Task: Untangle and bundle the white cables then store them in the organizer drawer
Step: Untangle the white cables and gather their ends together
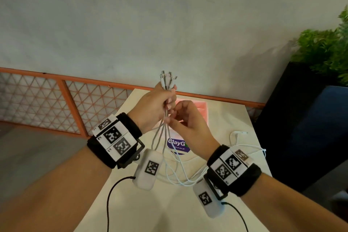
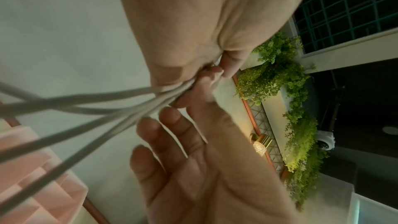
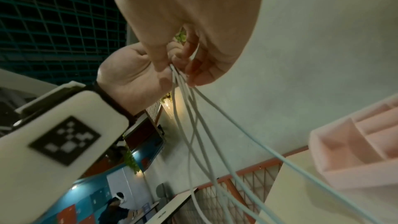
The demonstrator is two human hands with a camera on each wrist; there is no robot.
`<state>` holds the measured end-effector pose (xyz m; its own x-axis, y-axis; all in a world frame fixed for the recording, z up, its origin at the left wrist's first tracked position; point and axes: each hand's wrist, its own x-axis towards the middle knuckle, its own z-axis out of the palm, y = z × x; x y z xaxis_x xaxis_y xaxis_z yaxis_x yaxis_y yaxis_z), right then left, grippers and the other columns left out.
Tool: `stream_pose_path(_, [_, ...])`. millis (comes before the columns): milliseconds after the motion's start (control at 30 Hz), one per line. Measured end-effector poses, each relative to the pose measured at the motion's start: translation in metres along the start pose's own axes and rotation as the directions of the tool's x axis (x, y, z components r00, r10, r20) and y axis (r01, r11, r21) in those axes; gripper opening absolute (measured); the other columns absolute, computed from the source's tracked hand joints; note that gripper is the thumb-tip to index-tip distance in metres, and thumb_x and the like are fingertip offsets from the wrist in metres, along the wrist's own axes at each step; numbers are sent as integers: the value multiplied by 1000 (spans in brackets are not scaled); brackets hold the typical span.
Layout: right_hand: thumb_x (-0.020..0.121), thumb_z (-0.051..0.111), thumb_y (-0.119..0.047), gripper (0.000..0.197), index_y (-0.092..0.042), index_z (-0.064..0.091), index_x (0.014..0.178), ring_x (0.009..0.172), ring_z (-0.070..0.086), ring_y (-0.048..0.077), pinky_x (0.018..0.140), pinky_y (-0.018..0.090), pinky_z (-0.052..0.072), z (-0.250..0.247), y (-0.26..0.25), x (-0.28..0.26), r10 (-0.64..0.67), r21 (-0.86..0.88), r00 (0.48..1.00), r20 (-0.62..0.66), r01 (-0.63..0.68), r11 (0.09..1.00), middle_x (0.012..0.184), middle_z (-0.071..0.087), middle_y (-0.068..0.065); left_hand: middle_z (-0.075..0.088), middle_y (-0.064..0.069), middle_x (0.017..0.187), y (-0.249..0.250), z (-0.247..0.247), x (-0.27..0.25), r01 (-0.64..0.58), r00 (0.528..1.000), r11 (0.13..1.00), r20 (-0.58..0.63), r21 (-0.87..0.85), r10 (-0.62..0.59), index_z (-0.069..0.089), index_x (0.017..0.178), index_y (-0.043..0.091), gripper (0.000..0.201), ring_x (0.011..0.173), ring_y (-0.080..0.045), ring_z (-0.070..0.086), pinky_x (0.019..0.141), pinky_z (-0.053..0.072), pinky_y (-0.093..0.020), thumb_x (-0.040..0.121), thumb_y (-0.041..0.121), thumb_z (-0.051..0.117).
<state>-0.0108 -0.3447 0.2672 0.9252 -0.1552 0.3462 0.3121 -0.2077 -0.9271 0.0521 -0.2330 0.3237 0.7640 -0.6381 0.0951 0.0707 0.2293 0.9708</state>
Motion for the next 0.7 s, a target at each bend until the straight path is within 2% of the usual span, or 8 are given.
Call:
stream_pose_path(167, [72, 78, -17, 43, -12, 45, 100, 68, 53, 9, 64, 27, 49, 12, -4, 6, 31, -79, 999, -19, -32, 996, 81, 54, -6, 35, 5, 62, 3, -5, -8, -3, 1000, 1000, 16, -21, 3, 42, 87, 18, 13, 58, -9, 35, 67, 40, -27, 99, 16, 38])
stream_pose_path(267, [79, 72, -23, 27, -14, 58, 99, 79, 53, 12, 72, 21, 44, 14, -7, 11, 164, -161, 976, 143, -141, 977, 86, 58, -9, 34, 4, 64, 10, -7, -12, -6, 998, 999, 62, -31, 8, 42, 88, 17, 13, 58, -10, 35, 70, 41, -28, 99, 15, 37])
stream_pose_path(367, [85, 63, -13, 4, -11, 63, 88, 87, 62, 16, 90, 31, 47, 20, -4, 14, 194, -86, 928, 318, -175, 981, 86, 65, -1, 38, 9, 61, 20, -15, -11, -75, 995, 994, 67, 84, 69, 43, 84, 20, 11, 57, -9, 36, 66, 38, -28, 95, 22, 41])
stream_pose_path(400, [84, 61, -11, 1, -11, 60, 84, 81, 62, 13, 88, 31, 47, 20, 1, 14, 198, -105, 911, 362, -172, 980, 81, 64, -1, 39, 11, 59, 25, -20, -9, -113, 993, 985, 57, 134, 106, 43, 84, 21, 9, 56, -9, 36, 64, 38, -27, 93, 24, 42])
stream_pose_path(467, [86, 58, -13, 10, -14, 52, 78, 67, 56, 4, 74, 18, 46, 17, 17, 12, 246, -237, 868, 431, -154, 959, 71, 56, -5, 40, 12, 58, 37, -32, -8, -173, 985, 971, 8, 165, 174, 44, 83, 24, 11, 54, -8, 34, 61, 35, -26, 93, 23, 41])
stream_pose_path(533, [90, 55, -19, 21, -21, 47, 72, 60, 51, -1, 66, 14, 42, 7, 46, 3, 346, -473, 822, 451, -108, 874, 66, 53, -9, 37, 11, 58, 51, -45, -9, -234, 967, 958, -61, 164, 246, 43, 82, 25, 13, 54, -8, 32, 57, 35, -24, 94, 19, 39])
stream_pose_path(600, [91, 53, -22, 23, -25, 45, 71, 62, 52, 8, 70, 23, 43, -13, 85, -11, 468, -636, 783, 410, -123, 762, 64, 52, -10, 37, 11, 58, 63, -60, -12, -282, 944, 943, -126, 180, 306, 43, 82, 25, 14, 54, -8, 33, 55, 36, -22, 94, 18, 39])
stream_pose_path(700, [91, 50, -26, 25, -28, 45, 67, 77, 60, 23, 78, 32, 45, -55, 142, -36, 660, -782, 718, 220, -275, 560, 65, 55, -8, 38, 10, 59, 71, -80, -14, -312, 911, 924, -207, 221, 358, 42, 85, 24, 11, 54, -7, 34, 56, 36, -23, 94, 19, 40])
